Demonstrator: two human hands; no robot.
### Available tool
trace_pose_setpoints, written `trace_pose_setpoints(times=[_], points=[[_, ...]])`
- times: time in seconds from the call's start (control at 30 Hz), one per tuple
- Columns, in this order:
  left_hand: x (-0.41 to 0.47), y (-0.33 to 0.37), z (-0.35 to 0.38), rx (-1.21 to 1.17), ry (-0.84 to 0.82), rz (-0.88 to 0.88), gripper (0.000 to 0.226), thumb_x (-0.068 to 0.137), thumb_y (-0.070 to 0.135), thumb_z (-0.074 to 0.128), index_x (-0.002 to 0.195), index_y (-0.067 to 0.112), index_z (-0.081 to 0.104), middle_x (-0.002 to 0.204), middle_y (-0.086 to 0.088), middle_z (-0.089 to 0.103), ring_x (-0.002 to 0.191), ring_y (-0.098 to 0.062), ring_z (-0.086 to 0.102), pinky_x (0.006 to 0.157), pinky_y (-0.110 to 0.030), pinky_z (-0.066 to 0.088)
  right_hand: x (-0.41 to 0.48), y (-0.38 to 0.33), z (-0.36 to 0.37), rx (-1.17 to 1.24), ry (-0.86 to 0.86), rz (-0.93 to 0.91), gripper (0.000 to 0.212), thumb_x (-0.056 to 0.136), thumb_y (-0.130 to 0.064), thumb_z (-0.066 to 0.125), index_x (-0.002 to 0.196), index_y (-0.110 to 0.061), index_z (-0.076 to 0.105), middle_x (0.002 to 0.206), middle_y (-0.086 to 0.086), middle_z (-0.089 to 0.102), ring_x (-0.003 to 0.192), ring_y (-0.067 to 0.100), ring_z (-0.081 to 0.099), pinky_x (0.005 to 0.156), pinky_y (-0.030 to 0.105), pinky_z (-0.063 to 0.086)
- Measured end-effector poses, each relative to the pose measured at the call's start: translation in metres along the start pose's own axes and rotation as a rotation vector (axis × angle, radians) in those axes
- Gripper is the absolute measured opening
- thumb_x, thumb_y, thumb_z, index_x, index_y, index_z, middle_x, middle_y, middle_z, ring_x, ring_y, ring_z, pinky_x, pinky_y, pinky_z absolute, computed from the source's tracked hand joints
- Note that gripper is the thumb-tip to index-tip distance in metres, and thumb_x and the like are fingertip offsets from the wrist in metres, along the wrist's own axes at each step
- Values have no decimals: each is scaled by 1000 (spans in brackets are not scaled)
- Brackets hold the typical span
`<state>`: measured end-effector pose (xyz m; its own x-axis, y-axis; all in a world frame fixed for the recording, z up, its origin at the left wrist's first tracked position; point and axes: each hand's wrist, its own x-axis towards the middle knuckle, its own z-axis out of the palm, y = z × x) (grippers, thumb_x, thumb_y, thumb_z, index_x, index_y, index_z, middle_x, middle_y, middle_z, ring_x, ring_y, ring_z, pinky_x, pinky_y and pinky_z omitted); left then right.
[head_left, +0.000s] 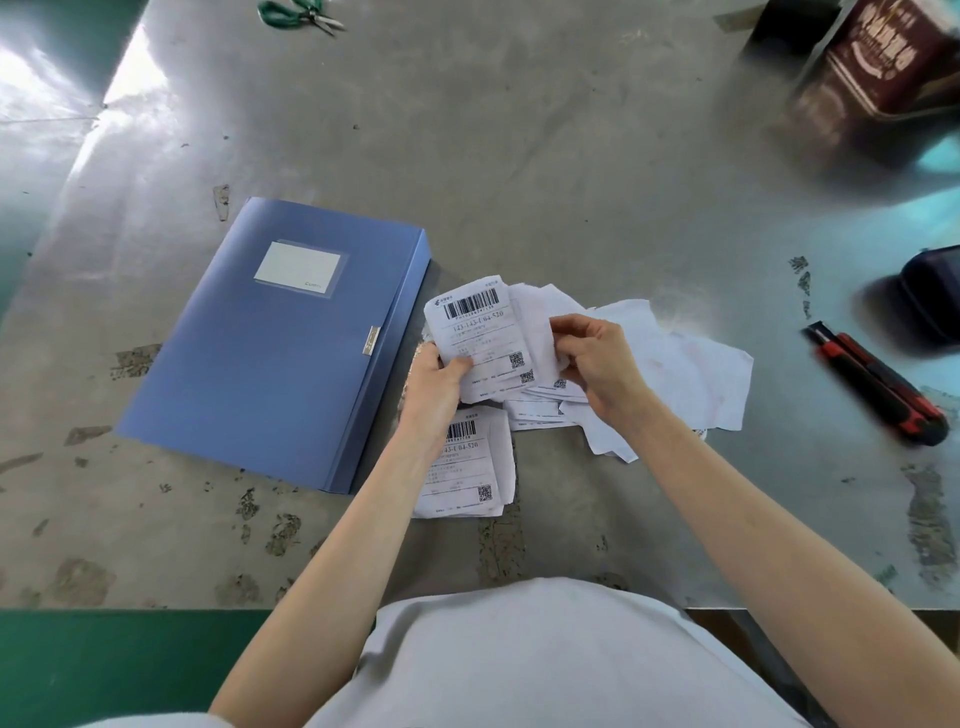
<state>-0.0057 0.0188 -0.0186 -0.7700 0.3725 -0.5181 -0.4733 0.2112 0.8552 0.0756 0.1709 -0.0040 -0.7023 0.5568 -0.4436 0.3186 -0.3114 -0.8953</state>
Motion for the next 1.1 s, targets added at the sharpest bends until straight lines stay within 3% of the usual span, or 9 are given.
trace_pose_setpoints(times=[0.13, 0.2, 0.3, 0.37, 0.43, 0.57, 0.73, 0.97, 1.1], points=[[-6, 1, -2, -52, -45, 7, 30, 93, 1, 49, 118, 13, 60, 115, -2, 69, 107, -23, 66, 87, -46, 55, -7, -3, 5, 39, -170, 25, 47, 80, 19, 36, 88, -11, 71, 77, 2, 71, 68, 15, 65, 60, 25, 55], [-8, 0, -5, -57, -47, 11, 31, 93, 1, 48, 116, 16, 62, 113, 0, 71, 105, -21, 67, 83, -46, 57, -6, -3, 5, -16, -161, 21, 44, 80, 17, 38, 89, -11, 71, 81, 2, 71, 71, 15, 66, 60, 25, 56], [-11, -3, -10, -26, -16, 17, 30, 94, 4, 48, 115, 20, 62, 116, 2, 69, 108, -20, 64, 89, -53, 54, 3, 1, -1, -191, 55, -22, 25, 84, 6, 49, 93, -8, 68, 87, 5, 68, 79, 17, 62, 74, 35, 56], [-11, -5, -13, -17, 12, 19, 30, 93, 5, 49, 116, 19, 61, 118, 2, 68, 110, -19, 63, 93, -53, 51, 11, 6, -9, -426, 210, -89, 22, 84, 0, 57, 102, -8, 65, 100, 7, 67, 92, 17, 59, 87, 33, 49], [-10, -7, -15, 4, 50, 16, 28, 93, 7, 49, 117, 19, 59, 118, 2, 67, 110, -17, 63, 94, -50, 51, 18, 10, -18, -661, 222, -148, 33, 82, -6, 63, 115, -7, 59, 117, 8, 62, 108, 21, 53, 92, 28, 40], [-8, -11, -19, 54, 89, 26, 26, 94, 9, 49, 117, 19, 56, 115, 7, 66, 108, -11, 62, 91, -41, 55, 28, 16, -27, -935, 149, -116, 60, 77, -18, 71, 131, -13, 45, 135, 6, 46, 128, 28, 35, 101, 40, 29], [-8, -11, -23, 81, 96, 57, 24, 94, 9, 49, 117, 16, 55, 113, 8, 65, 105, -8, 63, 72, -24, 55, 30, 19, -27, -1058, 197, -95, 64, 71, -15, 71, 129, -15, 44, 131, 9, 39, 119, 32, 34, 96, 38, 27], [-5, -13, -23, 91, 127, 52, 23, 95, 10, 48, 117, 16, 53, 114, 6, 64, 104, -9, 61, 71, -24, 55, 23, 22, -27, -857, 303, -252, 53, 72, 8, 54, 122, -6, 46, 121, 14, 45, 109, 30, 45, 94, 34, 32], [-3, -15, -23, 98, 127, 46, 21, 95, 10, 48, 115, 17, 54, 114, 6, 64, 105, -10, 61, 76, -29, 56, 20, 17, -30, -682, 388, -291, 44, 73, 11, 52, 115, -3, 52, 97, 9, 54, 89, 22, 49, 72, 16, 34]])
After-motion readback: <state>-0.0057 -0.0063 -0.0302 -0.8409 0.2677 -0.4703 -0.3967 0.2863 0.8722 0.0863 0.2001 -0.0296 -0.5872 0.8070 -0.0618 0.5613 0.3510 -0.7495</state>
